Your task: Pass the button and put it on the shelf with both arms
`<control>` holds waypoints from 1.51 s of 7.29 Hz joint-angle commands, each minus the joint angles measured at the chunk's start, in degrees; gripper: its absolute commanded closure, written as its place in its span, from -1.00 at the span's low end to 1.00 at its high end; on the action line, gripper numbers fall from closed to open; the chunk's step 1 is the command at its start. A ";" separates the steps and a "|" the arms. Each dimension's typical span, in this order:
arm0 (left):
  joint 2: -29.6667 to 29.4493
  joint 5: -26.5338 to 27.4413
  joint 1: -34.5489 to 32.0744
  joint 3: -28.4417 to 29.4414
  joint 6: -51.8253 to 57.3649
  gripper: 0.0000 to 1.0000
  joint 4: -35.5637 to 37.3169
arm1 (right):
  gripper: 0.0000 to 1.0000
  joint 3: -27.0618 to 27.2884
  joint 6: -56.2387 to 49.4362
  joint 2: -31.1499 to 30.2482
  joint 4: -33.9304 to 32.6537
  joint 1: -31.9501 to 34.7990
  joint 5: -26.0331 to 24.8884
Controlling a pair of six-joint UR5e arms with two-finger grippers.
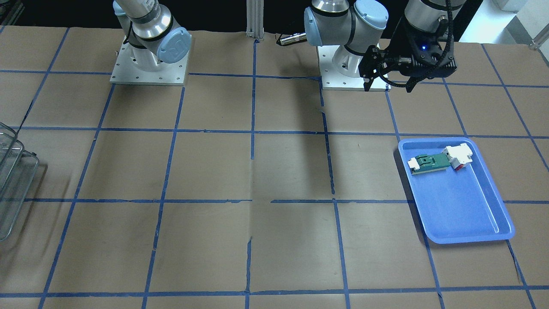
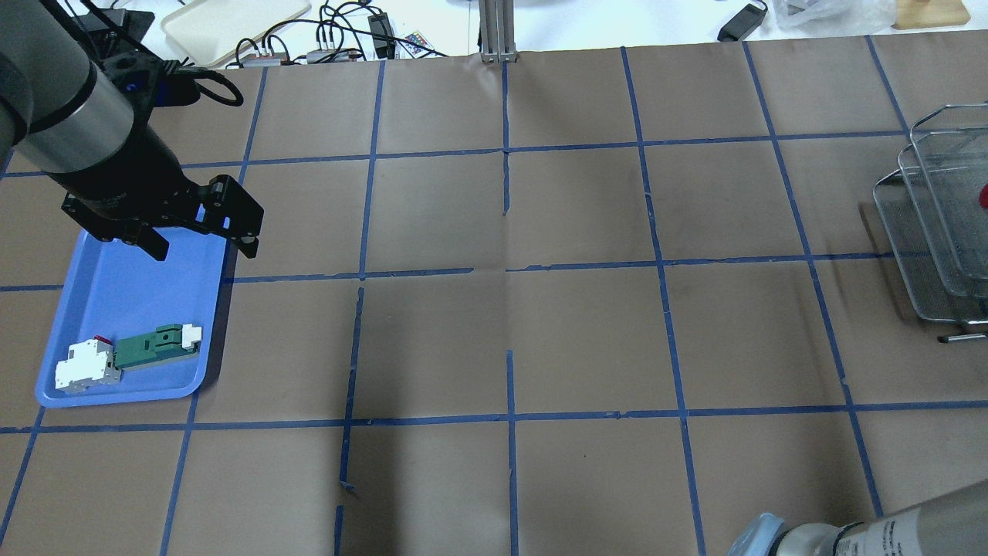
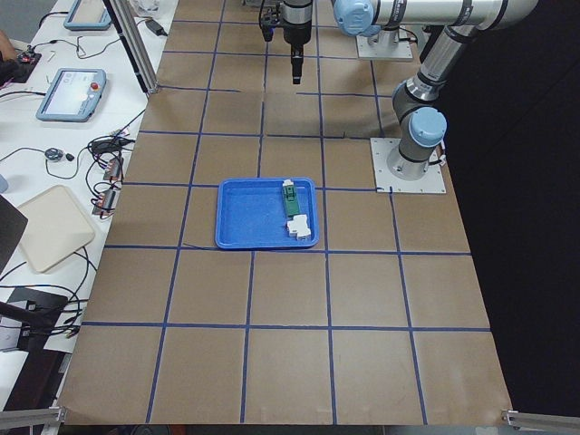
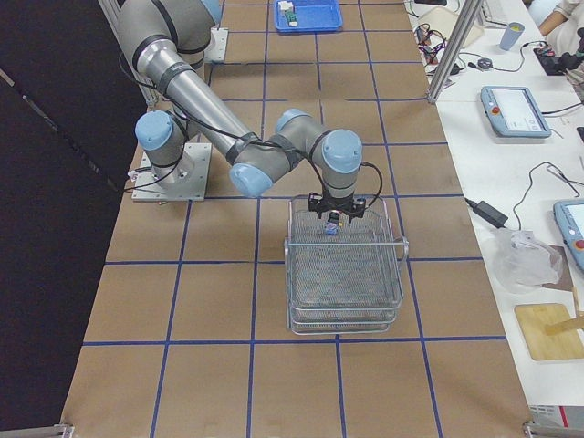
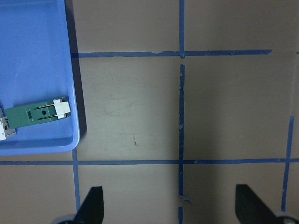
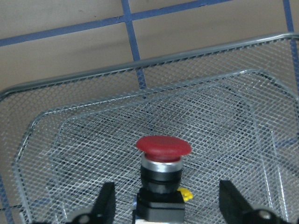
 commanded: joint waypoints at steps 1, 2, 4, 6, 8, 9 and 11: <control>-0.02 -0.05 0.00 -0.28 0.46 -1.00 -0.03 | -1.00 0.58 8.67 -5.84 1.81 2.87 -0.67; -0.11 -0.05 -0.09 -0.28 0.03 -1.00 -0.03 | -1.00 0.59 14.73 -8.48 5.13 7.85 -1.02; -0.28 -0.05 0.00 -0.28 0.11 -1.00 0.06 | -1.00 0.59 33.41 -14.63 10.41 19.44 -4.00; -0.19 0.13 -0.09 -0.28 0.55 -1.00 0.06 | -1.00 0.59 56.24 -16.94 12.80 31.66 -5.66; -0.11 0.04 0.00 -0.19 0.37 -1.00 0.15 | -1.00 -0.11 73.93 -16.77 11.76 42.05 -7.61; -0.02 0.04 0.00 -0.19 0.55 -1.00 0.06 | -1.00 -0.29 84.38 -16.42 11.75 44.44 -6.83; -0.02 -0.05 0.00 -0.19 0.55 -1.00 0.15 | -1.00 -0.64 100.57 -16.33 11.32 46.05 -4.81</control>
